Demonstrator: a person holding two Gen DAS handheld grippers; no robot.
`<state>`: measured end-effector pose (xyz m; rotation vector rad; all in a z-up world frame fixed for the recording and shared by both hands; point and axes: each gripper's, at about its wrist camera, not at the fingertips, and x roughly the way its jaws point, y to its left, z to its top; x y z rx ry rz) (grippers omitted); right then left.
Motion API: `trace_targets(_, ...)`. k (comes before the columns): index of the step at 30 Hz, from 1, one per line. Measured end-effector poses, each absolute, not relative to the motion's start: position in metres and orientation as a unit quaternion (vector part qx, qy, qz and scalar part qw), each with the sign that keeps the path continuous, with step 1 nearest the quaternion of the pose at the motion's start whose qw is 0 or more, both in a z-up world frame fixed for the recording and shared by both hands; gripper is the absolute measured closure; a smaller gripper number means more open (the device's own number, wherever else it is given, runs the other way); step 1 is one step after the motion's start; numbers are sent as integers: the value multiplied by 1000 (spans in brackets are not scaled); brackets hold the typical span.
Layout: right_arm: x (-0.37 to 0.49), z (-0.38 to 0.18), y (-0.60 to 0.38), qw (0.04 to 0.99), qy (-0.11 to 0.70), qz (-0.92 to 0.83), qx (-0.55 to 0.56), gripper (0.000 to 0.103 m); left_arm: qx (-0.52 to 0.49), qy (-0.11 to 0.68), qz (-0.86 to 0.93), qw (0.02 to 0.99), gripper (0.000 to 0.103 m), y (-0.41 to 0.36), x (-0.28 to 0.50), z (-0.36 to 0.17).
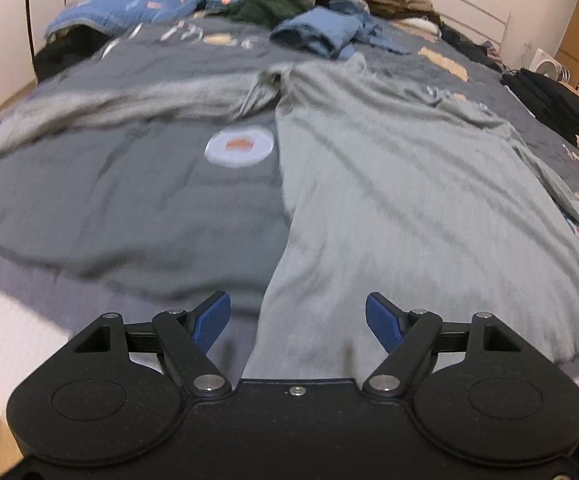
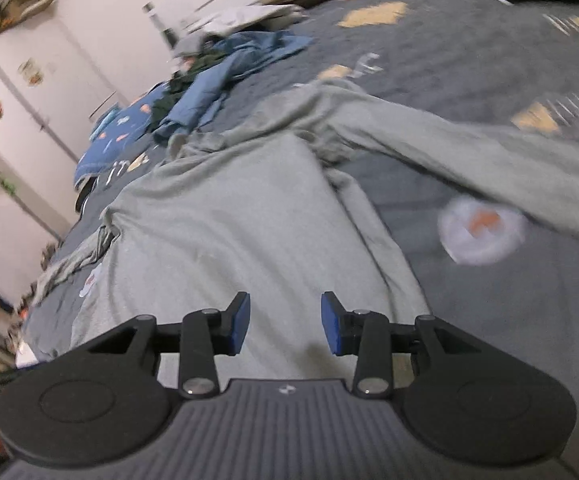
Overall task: Fold clothes
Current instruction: 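Grasp the sweatshirt hem with the left gripper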
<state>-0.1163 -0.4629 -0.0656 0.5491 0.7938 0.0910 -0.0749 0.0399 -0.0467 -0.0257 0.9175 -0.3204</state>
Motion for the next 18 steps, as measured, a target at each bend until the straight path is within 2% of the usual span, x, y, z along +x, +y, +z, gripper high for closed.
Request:
trace_targets(3,-151,-77,-468,880,382,29,280,65,-10,458,-149,876,29,53,-85,-54)
trace_targets(6,-173,-80,-465,881,390,13,269,65,-18,469,-153,870,34,60,-88,-57)
trace_targets(12,-196,-75,-469,888,378,-32,260,65,-20,487,-163,858,63,60,-84,-64)
trace_targets(18,-197,-92,-479,868,422,-58,254,65,-36,526,-153,836,62,60,-81,-81)
